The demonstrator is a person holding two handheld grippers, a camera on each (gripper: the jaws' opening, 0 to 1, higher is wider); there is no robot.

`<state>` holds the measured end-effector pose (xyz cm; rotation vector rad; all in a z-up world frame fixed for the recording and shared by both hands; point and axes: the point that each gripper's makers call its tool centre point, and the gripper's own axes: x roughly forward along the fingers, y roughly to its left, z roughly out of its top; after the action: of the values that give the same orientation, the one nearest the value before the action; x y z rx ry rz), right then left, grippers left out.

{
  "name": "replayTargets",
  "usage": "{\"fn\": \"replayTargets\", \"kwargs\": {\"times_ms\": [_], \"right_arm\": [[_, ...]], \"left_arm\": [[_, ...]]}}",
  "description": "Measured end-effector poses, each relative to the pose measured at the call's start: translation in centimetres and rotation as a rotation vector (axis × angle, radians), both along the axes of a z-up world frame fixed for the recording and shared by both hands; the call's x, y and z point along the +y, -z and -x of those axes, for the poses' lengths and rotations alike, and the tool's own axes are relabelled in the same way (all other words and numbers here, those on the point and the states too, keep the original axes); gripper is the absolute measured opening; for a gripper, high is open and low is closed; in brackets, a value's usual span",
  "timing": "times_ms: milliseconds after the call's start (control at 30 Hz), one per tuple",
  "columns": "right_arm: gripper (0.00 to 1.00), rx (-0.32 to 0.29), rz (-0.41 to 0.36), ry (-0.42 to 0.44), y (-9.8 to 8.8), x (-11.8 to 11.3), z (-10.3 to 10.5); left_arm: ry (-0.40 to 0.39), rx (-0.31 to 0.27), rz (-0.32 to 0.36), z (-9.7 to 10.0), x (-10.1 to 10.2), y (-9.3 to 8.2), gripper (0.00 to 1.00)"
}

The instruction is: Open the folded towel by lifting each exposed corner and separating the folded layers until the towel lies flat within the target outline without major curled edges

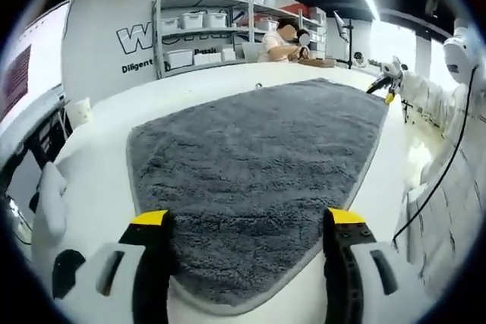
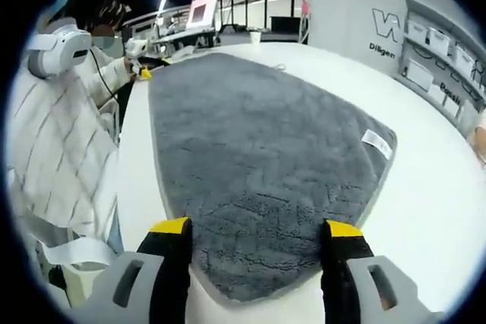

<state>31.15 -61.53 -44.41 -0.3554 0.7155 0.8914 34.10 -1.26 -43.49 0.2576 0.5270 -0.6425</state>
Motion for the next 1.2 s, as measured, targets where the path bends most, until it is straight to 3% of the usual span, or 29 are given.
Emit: {"fn": "replayTargets", "kwargs": {"times_ms": [167,267,300,500,600,667,700,800,900,1000,1100,1200], "right_arm": [[0.66,-0.036,-0.03,-0.011,-2.1,0.4,-0.9],[0.65,-0.083,-0.072,0.009,-3.8,0.6,-2.3],[0.65,-0.121,-0.095,0.036,-4.9,0.6,-3.8],[0.65,-0.177,-0.067,0.112,-5.6,0.6,-8.5],[0.66,-0.184,-0.06,0.146,-5.5,1.0,-10.0],[0.7,-0.201,-0.085,0.211,-5.5,1.5,-12.4],[0.72,-0.199,-0.116,0.239,-5.6,1.9,-13.2],[0.8,-0.218,-0.153,0.3,-5.8,2.5,-15.5],[0.76,-0.243,-0.144,0.313,-5.7,3.1,-17.2],[0.77,-0.243,-0.189,0.358,-5.5,3.5,-18.9],[0.75,-0.221,-0.162,0.375,-4.3,3.2,-19.9],[0.72,-0.21,-0.129,0.391,-3.3,2.8,-20.3]], "left_arm": [[0.019,0.0,-0.023,-0.6,0.1,-1.1,0.86],[0.016,-0.009,-0.003,-1.6,0.0,-1.9,0.86],[0.012,-0.016,0.006,-2.1,0.0,-2.2,0.86],[-0.062,-0.081,0.077,-7.7,-0.1,-4.5,0.87],[-0.062,-0.095,0.088,-9.2,-0.4,-5.1,0.87],[-0.064,-0.099,0.091,-9.7,-0.6,-5.3,0.86],[-0.068,-0.1,0.093,-11.0,-0.9,-5.5,0.86],[-0.076,-0.094,0.087,-13.4,-1.2,-5.0,0.88],[-0.088,-0.082,0.089,-14.9,-1.5,-4.1,0.89],[-0.093,-0.058,0.071,-16.2,-1.6,-2.9,0.9],[-0.091,-0.045,0.071,-16.9,-1.8,-2.4,0.89],[-0.154,-0.032,0.084,-18.6,-1.1,-1.7,0.87]]}}
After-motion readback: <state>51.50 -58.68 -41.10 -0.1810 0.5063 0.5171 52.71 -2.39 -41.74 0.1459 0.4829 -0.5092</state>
